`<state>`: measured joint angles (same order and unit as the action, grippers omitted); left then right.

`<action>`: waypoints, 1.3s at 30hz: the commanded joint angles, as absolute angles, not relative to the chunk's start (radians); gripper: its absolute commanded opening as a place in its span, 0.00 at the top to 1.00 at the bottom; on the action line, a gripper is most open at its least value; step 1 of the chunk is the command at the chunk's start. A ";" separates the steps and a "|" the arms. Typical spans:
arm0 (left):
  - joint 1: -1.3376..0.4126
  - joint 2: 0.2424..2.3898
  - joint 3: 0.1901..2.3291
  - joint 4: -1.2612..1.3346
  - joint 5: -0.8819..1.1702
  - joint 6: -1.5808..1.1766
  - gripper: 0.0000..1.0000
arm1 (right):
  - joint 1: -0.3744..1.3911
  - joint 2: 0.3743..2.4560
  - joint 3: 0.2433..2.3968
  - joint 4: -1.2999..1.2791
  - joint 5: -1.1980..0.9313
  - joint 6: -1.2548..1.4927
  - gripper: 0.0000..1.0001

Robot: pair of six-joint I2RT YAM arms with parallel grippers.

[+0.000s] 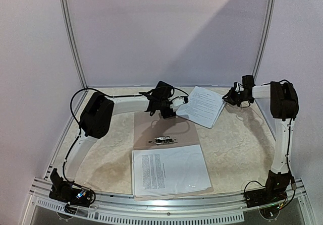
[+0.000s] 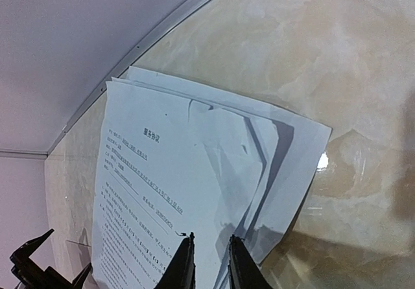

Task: Put the files into the folder
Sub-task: Pick up the file from the center of the board.

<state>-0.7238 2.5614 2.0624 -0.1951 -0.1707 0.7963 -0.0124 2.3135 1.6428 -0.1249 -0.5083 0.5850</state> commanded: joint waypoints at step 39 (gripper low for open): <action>-0.746 2.608 2.078 -0.189 -0.151 0.801 0.14 | 0.082 2.439 1.689 0.097 -0.751 0.770 0.77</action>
<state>-0.7269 2.5721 2.0655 -0.1692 -0.1650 0.7975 0.0689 2.4123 1.6779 0.0578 -0.7185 0.7479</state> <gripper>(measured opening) 0.859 0.212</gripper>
